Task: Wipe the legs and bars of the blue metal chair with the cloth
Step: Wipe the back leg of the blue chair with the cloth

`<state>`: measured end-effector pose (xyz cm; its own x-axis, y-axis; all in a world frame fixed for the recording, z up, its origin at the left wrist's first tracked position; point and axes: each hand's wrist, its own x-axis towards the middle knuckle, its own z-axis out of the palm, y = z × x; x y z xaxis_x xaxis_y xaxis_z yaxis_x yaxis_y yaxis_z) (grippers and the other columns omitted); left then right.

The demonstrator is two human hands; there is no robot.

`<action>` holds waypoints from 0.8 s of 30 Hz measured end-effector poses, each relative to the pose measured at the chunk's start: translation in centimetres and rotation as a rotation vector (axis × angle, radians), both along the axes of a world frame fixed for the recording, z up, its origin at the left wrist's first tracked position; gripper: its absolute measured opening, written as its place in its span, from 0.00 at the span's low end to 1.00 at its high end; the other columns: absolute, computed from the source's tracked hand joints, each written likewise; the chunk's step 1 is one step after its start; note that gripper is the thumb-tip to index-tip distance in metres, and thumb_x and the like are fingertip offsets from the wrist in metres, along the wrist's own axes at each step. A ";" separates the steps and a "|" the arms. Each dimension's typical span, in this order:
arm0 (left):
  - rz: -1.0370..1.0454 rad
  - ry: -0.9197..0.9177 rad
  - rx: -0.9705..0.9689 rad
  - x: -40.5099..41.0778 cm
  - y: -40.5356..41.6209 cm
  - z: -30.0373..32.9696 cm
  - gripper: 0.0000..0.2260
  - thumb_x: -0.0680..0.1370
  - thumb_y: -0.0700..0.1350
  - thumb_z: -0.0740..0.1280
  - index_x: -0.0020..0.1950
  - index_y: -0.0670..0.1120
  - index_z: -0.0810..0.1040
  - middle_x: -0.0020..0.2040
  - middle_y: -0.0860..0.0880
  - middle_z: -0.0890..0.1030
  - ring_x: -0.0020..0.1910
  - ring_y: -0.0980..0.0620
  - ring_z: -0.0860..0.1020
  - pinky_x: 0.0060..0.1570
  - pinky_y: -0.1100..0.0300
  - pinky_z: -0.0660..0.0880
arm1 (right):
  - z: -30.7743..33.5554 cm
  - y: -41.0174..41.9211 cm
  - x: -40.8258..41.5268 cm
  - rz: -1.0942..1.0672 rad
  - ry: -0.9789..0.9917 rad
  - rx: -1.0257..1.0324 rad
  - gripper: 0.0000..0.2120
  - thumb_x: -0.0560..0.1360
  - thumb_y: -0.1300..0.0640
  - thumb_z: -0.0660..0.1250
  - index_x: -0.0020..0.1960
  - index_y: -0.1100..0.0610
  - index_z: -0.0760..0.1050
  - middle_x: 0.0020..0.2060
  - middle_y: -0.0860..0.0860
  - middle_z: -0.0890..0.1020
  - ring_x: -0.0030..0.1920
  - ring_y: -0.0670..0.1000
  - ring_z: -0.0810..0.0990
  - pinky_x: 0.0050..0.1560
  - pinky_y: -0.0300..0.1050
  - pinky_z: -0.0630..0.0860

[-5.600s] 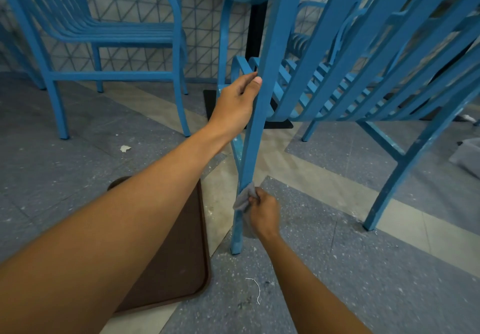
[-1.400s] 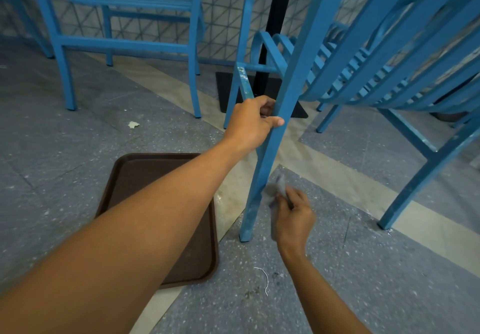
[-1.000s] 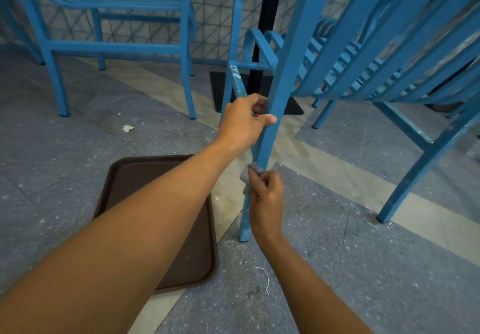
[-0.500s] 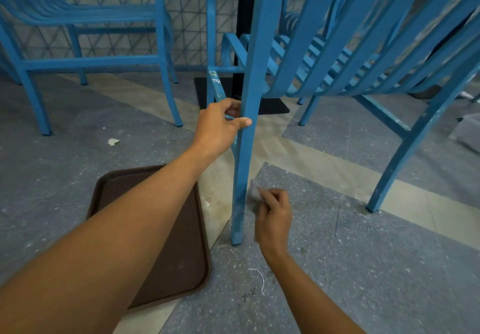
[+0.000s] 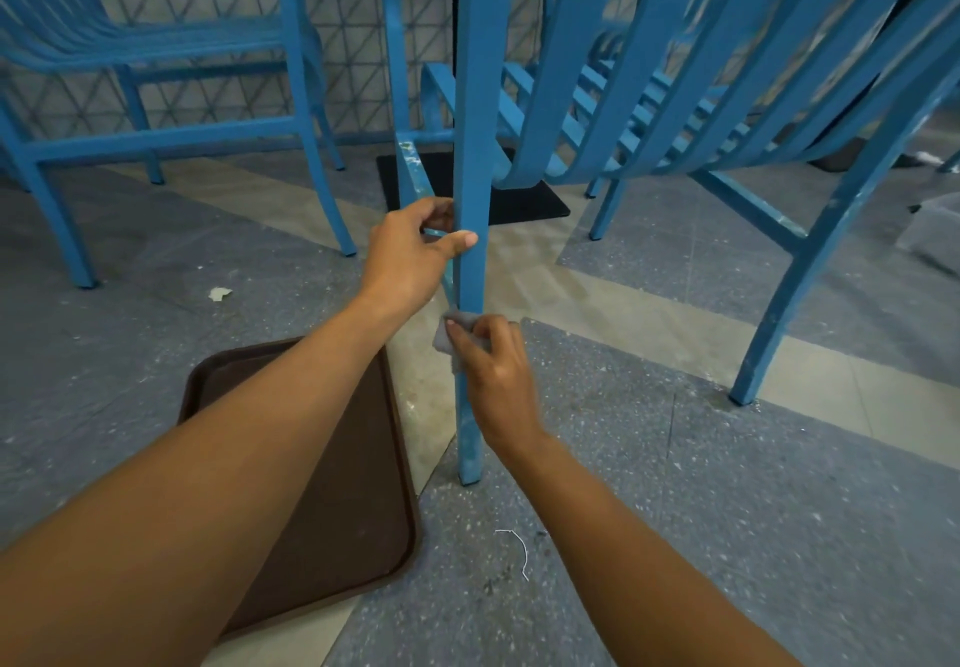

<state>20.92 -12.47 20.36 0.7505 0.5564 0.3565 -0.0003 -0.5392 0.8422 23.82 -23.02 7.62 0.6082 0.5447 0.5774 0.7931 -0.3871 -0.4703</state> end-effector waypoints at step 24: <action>-0.009 -0.013 -0.134 0.2 -0.6 -2.3 0.19 0.72 0.44 0.71 0.62 0.46 0.75 0.56 0.52 0.79 0.57 0.53 0.77 0.60 0.55 0.74 | -5.5 -4.2 -0.5 -0.334 0.821 0.465 0.10 0.76 0.65 0.63 0.55 0.60 0.79 0.49 0.50 0.80 0.49 0.47 0.78 0.57 0.38 0.75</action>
<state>21.11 -13.05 18.03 0.7516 0.5928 0.2892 -0.0165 -0.4214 0.9067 23.34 -27.19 2.07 0.9948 0.0996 0.0223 0.0390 -0.1692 -0.9848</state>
